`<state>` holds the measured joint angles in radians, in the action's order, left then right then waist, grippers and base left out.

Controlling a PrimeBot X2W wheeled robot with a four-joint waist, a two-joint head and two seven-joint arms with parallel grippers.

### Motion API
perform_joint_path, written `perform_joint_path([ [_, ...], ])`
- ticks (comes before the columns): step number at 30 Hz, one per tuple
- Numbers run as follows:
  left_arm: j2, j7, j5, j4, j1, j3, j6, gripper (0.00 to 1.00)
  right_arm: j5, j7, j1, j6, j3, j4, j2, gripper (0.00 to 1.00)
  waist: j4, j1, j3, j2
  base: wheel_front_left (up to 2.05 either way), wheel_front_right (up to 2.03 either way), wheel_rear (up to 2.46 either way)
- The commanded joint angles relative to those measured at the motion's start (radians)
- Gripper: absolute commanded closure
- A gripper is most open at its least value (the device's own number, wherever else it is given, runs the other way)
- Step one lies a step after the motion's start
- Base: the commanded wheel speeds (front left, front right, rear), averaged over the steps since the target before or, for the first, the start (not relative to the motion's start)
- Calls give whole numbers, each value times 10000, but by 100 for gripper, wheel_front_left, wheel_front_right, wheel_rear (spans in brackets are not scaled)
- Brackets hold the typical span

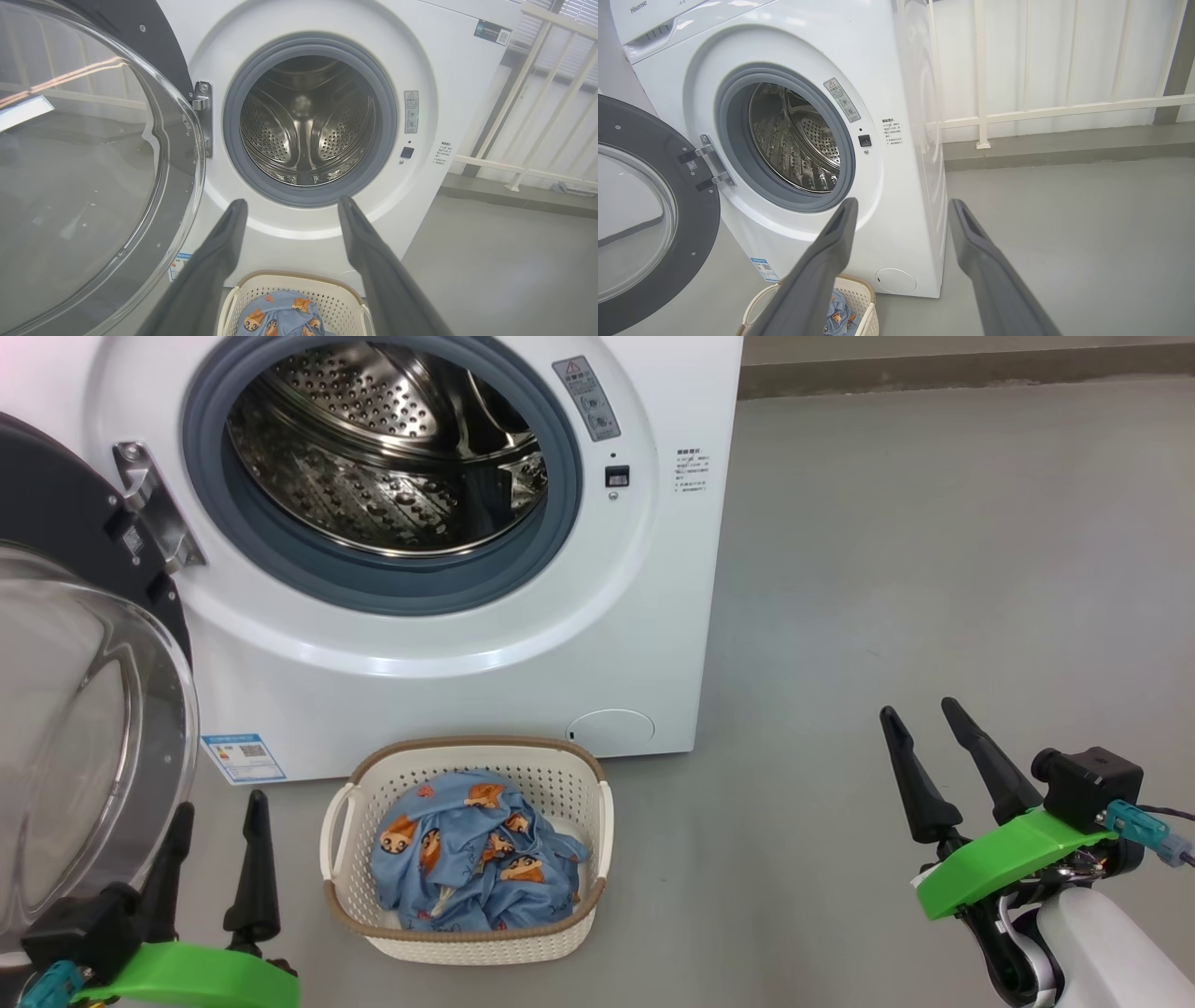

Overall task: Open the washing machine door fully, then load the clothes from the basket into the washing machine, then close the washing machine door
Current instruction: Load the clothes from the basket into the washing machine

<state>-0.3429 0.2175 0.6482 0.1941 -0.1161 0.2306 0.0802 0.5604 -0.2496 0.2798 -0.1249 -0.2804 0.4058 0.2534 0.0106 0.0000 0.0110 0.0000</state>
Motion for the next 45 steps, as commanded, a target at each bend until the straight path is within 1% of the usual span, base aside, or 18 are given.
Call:
perform_joint_path([
  [1, -279, 100, -62, -266, -239, -331, 38, 0, -99, -122, 240, -58, -47, -191, 63, 0, -4, 0, -3, 0, 0, 0, 0],
  [12, -323, 54, -57, -337, -235, -279, 135, 0, -100, -122, 228, -58, -34, -193, 63, 0, -38, 0, -15, 0, 25, -25, 0],
  [45, -418, -83, 90, -214, -391, -128, 237, 0, -114, -122, 199, -58, -115, -165, 81, 0, -169, 0, -186, 0, 111, -111, 0],
])
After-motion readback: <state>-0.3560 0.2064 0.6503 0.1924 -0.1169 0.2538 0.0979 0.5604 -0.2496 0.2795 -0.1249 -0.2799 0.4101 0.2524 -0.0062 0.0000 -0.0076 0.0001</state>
